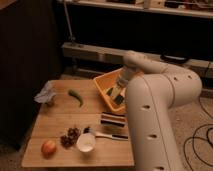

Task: Wipe tray with sponge

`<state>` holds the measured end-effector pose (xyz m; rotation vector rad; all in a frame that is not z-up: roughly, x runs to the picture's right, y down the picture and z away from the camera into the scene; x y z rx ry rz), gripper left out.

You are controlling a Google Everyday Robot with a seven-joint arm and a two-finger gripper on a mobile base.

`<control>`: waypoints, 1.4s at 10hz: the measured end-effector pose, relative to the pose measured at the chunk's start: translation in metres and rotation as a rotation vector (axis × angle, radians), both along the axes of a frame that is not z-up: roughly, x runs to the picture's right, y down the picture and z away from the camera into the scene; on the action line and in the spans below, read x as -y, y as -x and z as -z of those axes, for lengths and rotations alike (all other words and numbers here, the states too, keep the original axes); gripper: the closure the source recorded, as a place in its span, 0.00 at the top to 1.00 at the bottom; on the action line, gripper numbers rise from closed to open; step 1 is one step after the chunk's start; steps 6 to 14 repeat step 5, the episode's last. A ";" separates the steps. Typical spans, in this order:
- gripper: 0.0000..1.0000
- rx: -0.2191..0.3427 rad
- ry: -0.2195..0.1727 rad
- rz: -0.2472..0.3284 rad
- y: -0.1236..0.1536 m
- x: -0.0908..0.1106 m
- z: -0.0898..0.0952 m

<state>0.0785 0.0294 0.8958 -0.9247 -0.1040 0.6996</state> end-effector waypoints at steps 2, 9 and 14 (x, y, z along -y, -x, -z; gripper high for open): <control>0.00 -0.010 -0.008 -0.019 -0.011 0.006 0.004; 0.00 -0.035 -0.019 -0.048 -0.025 0.013 0.009; 0.00 -0.035 -0.019 -0.048 -0.025 0.013 0.009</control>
